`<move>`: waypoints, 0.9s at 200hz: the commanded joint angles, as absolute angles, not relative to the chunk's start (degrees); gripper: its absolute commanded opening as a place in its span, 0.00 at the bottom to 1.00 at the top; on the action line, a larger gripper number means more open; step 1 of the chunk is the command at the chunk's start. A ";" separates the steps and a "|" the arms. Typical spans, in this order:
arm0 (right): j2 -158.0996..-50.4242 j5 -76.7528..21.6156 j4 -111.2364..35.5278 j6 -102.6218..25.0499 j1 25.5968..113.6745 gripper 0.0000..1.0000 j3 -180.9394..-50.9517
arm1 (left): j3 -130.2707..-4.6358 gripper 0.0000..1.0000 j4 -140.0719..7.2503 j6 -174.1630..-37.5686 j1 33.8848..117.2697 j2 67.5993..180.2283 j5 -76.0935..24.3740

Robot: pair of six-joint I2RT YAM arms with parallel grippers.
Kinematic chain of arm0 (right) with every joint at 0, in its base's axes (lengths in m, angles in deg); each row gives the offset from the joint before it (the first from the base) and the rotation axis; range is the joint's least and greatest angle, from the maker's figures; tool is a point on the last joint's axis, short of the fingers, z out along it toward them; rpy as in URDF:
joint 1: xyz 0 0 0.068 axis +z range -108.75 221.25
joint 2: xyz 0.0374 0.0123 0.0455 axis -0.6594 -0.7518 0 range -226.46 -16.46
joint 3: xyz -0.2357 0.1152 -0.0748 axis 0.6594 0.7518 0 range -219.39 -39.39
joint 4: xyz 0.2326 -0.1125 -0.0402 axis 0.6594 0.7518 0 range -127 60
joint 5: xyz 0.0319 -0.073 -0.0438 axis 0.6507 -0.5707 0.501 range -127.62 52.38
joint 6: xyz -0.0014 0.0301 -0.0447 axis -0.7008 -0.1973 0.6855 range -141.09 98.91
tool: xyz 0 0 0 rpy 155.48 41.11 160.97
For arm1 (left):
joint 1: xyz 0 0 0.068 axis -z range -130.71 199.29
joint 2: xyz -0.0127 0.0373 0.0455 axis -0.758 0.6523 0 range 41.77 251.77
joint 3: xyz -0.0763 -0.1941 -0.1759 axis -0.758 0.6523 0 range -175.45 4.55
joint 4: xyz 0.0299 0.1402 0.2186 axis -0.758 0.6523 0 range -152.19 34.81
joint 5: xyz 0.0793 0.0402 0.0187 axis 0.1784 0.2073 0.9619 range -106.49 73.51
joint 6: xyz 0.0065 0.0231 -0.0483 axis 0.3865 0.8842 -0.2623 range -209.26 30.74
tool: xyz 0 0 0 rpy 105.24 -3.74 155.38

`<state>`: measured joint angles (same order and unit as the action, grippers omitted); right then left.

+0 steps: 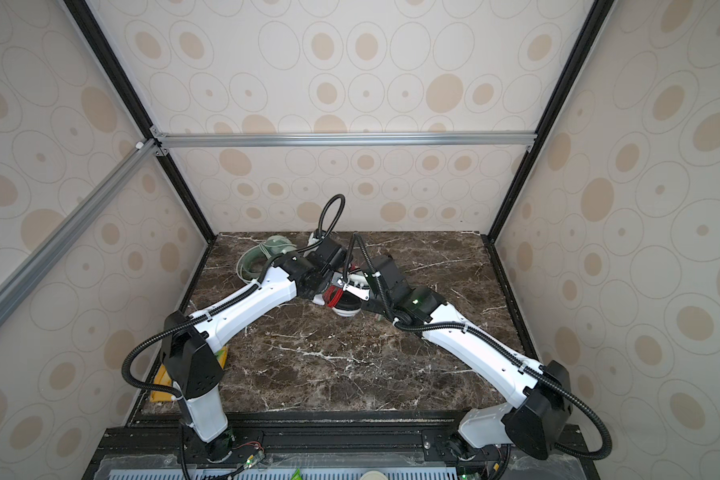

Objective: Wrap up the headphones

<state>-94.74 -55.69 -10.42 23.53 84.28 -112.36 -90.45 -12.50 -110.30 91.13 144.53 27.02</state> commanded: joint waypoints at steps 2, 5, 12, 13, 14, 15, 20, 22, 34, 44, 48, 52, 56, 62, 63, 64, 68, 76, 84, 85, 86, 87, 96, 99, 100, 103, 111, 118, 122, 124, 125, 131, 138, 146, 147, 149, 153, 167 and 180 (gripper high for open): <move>-95.39 -55.57 -18.34 28.11 83.18 0.00 -113.37 | -86.83 0.00 -16.78 -107.14 92.40 137.62 20.68; -95.43 -54.89 -18.78 28.22 82.96 0.00 -113.24 | -86.20 0.00 -16.99 -106.95 92.60 137.17 19.96; -95.39 -53.11 -19.74 28.34 82.30 0.00 -112.91 | -84.99 0.00 -17.32 -106.69 93.05 136.19 18.69; -95.39 -52.88 -19.85 28.33 82.25 0.00 -112.89 | -84.87 0.00 -17.30 -106.63 93.05 136.09 18.51; -95.39 -52.59 -19.99 28.36 82.19 0.00 -112.79 | -84.72 0.00 -17.33 -106.60 93.10 136.00 18.41; -95.39 -52.36 -20.19 28.33 82.07 0.00 -112.70 | -84.65 0.00 -17.35 -106.59 93.12 135.86 18.23; -95.30 -51.31 -21.01 28.11 81.56 0.00 -112.33 | -84.08 0.00 -17.33 -106.44 93.43 135.42 17.43; -95.30 -50.82 -21.36 28.02 81.28 0.00 -112.16 | -83.94 0.00 -17.34 -106.41 93.48 135.21 17.15; -95.21 -48.10 -23.52 27.41 79.90 0.00 -111.15 | -82.69 0.00 -17.56 -105.83 94.15 133.96 15.24; -95.21 -44.79 -25.09 26.97 78.50 0.00 -110.31 | -81.48 0.00 -18.26 -105.06 94.67 132.76 13.56; -95.29 -43.48 -25.62 26.66 77.99 0.00 -109.99 | -81.00 0.00 -18.50 -104.83 94.97 132.31 12.77; -95.37 -42.25 -26.23 26.29 77.53 0.00 -109.77 | -80.58 0.00 -18.69 -104.66 95.08 131.87 12.17; -95.45 -41.03 -26.70 25.75 76.85 0.00 -109.52 | -80.25 0.00 -18.82 -104.59 95.24 131.46 11.37; -95.63 -39.15 -27.40 24.74 75.84 0.02 -109.20 | -79.80 0.00 -19.10 -104.58 95.32 130.82 10.28; -95.59 -38.87 -27.54 24.59 75.73 0.02 -109.15 | -79.68 0.00 -19.11 -104.61 95.29 130.72 10.08; -95.62 -38.46 -27.70 24.38 75.54 0.02 -109.07 | -79.58 0.00 -19.16 -104.58 95.31 130.59 9.89; -95.73 -37.11 -28.24 23.42 74.81 0.04 -108.81 | -79.32 0.00 -19.40 -104.64 95.26 130.12 9.36; -95.80 -34.14 -29.06 21.40 73.39 0.05 -108.33 | -78.75 0.00 -19.80 -104.69 95.34 129.08 7.95; -95.74 -31.38 -29.82 19.52 72.01 0.06 -107.69 | -78.20 0.00 -20.34 -104.78 95.33 128.01 6.50; -95.65 -31.07 -29.94 19.39 71.88 0.07 -107.56 | -78.14 0.00 -20.39 -104.75 95.29 127.87 6.34; -95.61 -30.79 -30.09 19.15 71.73 0.07 -107.44 | -78.06 0.00 -20.51 -104.74 95.32 127.71 6.18; -95.63 -30.38 -30.21 18.98 71.61 0.07 -107.34 | -78.02 0.00 -20.61 -104.78 95.29 127.54 6.01; -95.40 -27.67 -31.88 17.23 70.34 0.11 -106.11 | -77.68 0.00 -21.12 -104.97 95.29 126.44 4.47; -95.27 -26.86 -32.43 16.61 70.00 0.12 -105.65 | -77.64 0.00 -21.35 -105.05 95.26 126.07 4.09; -95.24 -26.57 -32.65 16.44 69.87 0.12 -105.44 | -77.59 0.00 -21.38 -105.11 95.26 125.98 4.00; -95.14 -25.79 -33.22 15.93 69.60 0.13 -105.00 | -77.66 0.00 -21.46 -105.27 95.17 125.71 3.66; -94.72 -24.04 -34.81 14.78 68.85 0.16 -103.64 | -78.06 0.00 -21.42 -105.70 94.91 125.32 2.90; -94.36 -22.31 -36.13 13.79 68.17 0.19 -102.41 | -78.67 0.00 -21.07 -106.12 94.43 125.19 2.09; -94.05 -21.50 -36.89 13.26 67.85 0.21 -101.74 | -79.01 0.00 -20.87 -106.36 94.13 125.18 1.53; -93.93 -21.09 -37.28 12.88 67.63 0.24 -101.39 | -79.23 0.00 -20.81 -106.46 93.88 125.18 1.18; -93.87 -20.92 -37.45 12.73 67.54 0.25 -101.15 | -79.26 0.00 -20.80 -106.51 93.82 125.18 1.00; -93.50 -19.76 -38.91 11.54 67.02 0.32 -100.02 | -79.83 0.00 -20.66 -106.73 93.25 125.14 -0.18; -93.09 -18.55 -40.92 10.03 66.29 0.40 -98.48 | -80.04 0.00 -21.06 -106.89 92.66 124.84 -1.58; -92.72 -16.86 -43.11 8.15 65.35 0.46 -96.80 | -80.17 0.00 -21.74 -106.95 92.08 124.41 -3.25; -92.69 -16.61 -43.31 7.90 65.26 0.46 -96.66 | -80.18 0.00 -21.80 -106.98 92.00 124.31 -3.50; -92.60 -16.17 -43.88 7.50 65.01 0.47 -96.18 | -80.18 0.00 -21.90 -106.98 91.78 124.19 -3.97; -92.49 -15.25 -44.82 6.40 64.46 0.47 -95.45 | -80.42 0.00 -22.15 -107.03 91.52 124.01 -4.76; -92.30 -10.99 -47.88 2.98 62.68 0.48 -93.23 | -81.45 0.00 -22.51 -107.37 90.45 123.89 -7.12; -92.21 -7.86 -51.23 0.56 61.64 0.48 -91.03 | -82.63 0.00 -22.42 -107.70 89.86 124.10 -8.83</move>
<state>-94.00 -17.02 -41.78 7.82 63.47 -94.11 -77.54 -19.54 -105.95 91.79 126.30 -2.58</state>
